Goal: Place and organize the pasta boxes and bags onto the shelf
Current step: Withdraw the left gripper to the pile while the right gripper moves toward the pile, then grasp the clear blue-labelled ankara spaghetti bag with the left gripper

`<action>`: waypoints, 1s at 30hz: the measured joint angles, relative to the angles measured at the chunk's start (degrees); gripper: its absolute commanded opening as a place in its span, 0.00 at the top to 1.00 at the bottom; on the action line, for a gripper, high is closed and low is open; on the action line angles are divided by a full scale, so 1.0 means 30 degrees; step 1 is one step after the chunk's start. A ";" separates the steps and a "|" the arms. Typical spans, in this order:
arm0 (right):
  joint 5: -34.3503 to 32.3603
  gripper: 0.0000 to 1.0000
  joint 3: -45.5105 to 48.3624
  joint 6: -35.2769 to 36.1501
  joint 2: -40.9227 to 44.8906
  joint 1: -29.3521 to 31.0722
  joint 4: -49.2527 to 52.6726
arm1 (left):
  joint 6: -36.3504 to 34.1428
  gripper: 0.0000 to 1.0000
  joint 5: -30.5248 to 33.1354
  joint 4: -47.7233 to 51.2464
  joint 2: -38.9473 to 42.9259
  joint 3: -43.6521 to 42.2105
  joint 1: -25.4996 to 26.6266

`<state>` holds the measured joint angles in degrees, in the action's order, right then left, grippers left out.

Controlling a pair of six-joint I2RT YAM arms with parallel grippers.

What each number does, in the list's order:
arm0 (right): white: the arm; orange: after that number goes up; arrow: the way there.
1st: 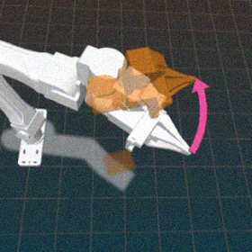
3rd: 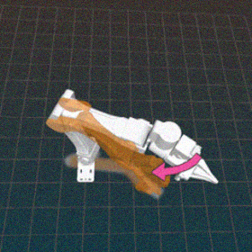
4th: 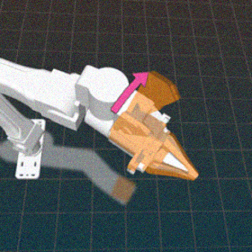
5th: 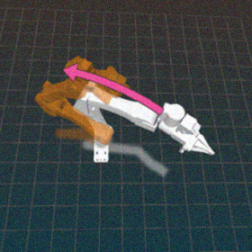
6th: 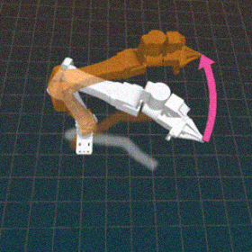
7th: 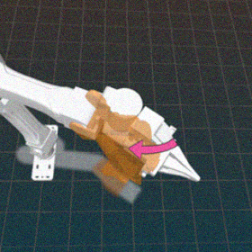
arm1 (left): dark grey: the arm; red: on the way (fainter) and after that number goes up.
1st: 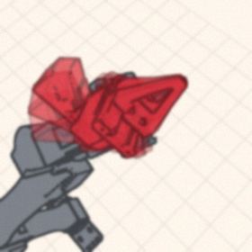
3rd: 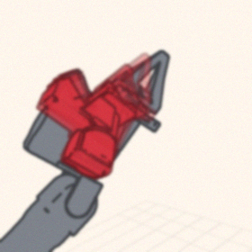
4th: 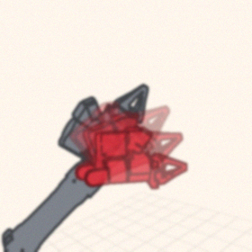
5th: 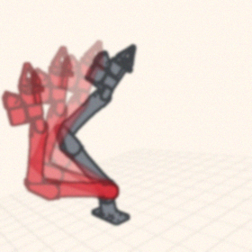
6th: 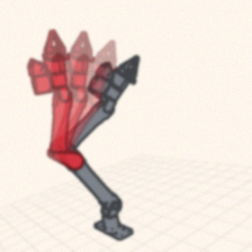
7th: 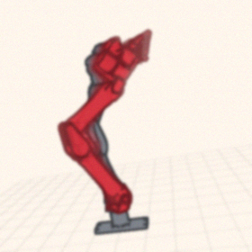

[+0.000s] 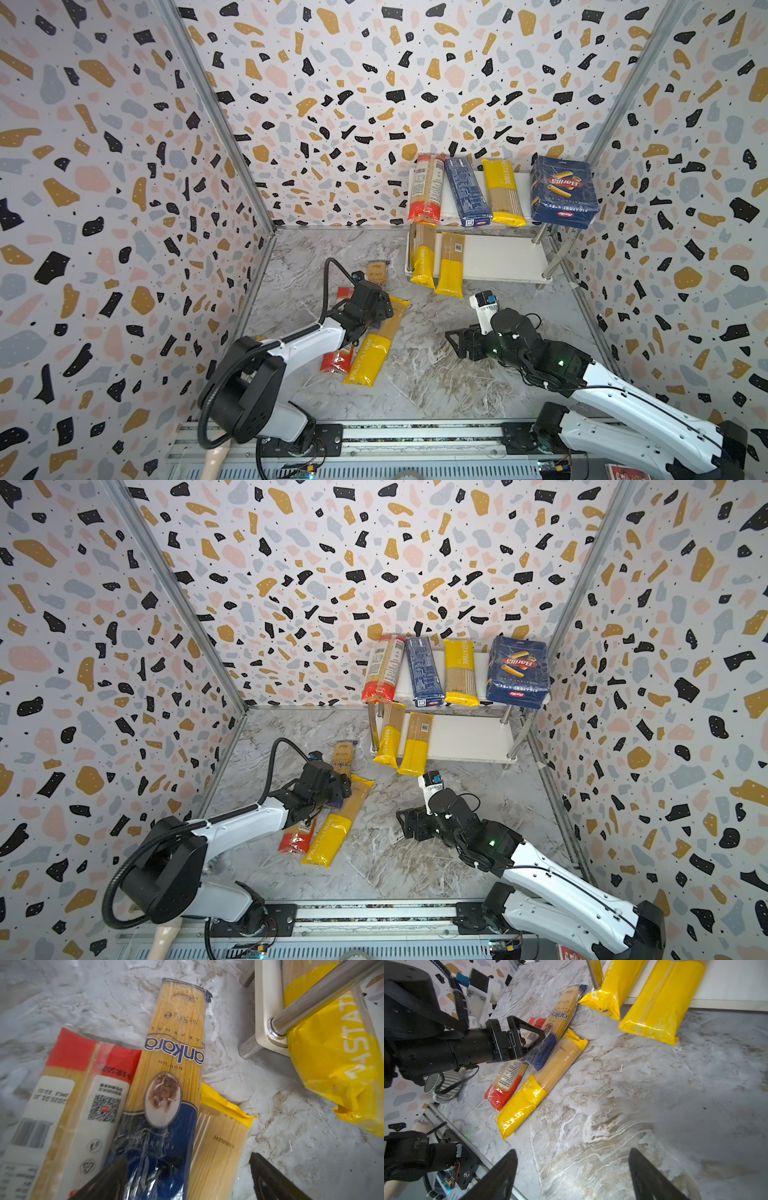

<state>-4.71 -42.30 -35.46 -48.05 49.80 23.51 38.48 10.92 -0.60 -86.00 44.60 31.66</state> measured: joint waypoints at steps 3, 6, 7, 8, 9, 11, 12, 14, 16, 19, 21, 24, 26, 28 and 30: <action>0.0568 0.16 0.0000 0.0364 0.0080 -0.0954 0.0087 | -0.0444 0.10 0.0036 -0.0015 -0.1654 0.0860 -0.0131; 0.1122 0.16 0.0000 0.0699 0.0080 -0.1690 0.0109 | -0.0860 0.10 0.0153 0.0073 -0.2820 0.1596 -0.0321; 0.1297 0.16 0.0000 0.0801 0.0080 -0.1902 0.0109 | -0.0998 0.10 0.0182 0.0095 -0.3089 0.1792 -0.0415; 0.1413 0.16 0.0000 0.0896 0.0080 -0.2098 0.0117 | -0.1100 0.10 0.0233 0.0160 -0.3286 0.1960 -0.0510; 0.1625 0.16 0.0000 0.1005 0.0080 -0.2361 0.0117 | -0.1202 0.10 0.0299 0.0189 -0.3512 0.2200 -0.0612; 0.2069 0.16 0.0000 0.1209 0.0080 -0.2812 0.0124 | -0.1435 0.10 0.0415 0.0211 -0.3927 0.2616 -0.0801; 0.2310 0.16 0.0000 0.1333 0.0080 -0.3126 0.0124 | -0.1552 0.10 0.0503 0.0255 -0.4138 0.2841 -0.0889; 0.2732 0.16 0.0000 0.1559 0.0080 -0.3789 0.0124 | -0.1749 0.10 0.0619 0.0328 -0.4590 0.3220 -0.0954; 0.3169 0.16 0.0000 0.1763 0.0073 -0.4408 0.0124 | -0.1989 0.10 0.0816 0.0372 -0.5005 0.3461 -0.1020; 0.3759 0.16 0.0000 0.2040 0.0066 -0.5129 0.0117 | -0.2280 0.10 0.1122 0.0576 -0.5530 0.3789 -0.1027; 0.4131 0.16 0.0000 0.2171 0.0036 -0.5435 0.0095 | -0.2484 0.10 0.1217 0.0678 -0.5909 0.4036 -0.1013; 0.4539 0.16 0.0000 0.2353 0.0022 -0.5727 0.0095 | -0.2630 0.10 0.1421 0.0627 -0.6419 0.4240 -0.1020; 0.4772 0.16 0.0000 0.2455 0.0022 -0.5880 0.0095 | -0.2674 0.11 0.1515 0.0525 -0.6601 0.4240 -0.1027; 0.4925 0.16 0.0000 0.2521 0.0022 -0.5996 0.0095 | -0.2732 0.13 0.1603 0.0437 -0.6739 0.4240 -0.1027; 0.5071 0.16 0.0000 0.2565 0.0022 -0.6098 0.0095 | -0.2790 0.17 0.1668 0.0350 -0.6812 0.4226 -0.1035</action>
<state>10.50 -42.30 -27.77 -47.99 31.51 23.79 30.11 15.92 0.45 -106.43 57.28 28.56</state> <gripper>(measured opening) 0.838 0.858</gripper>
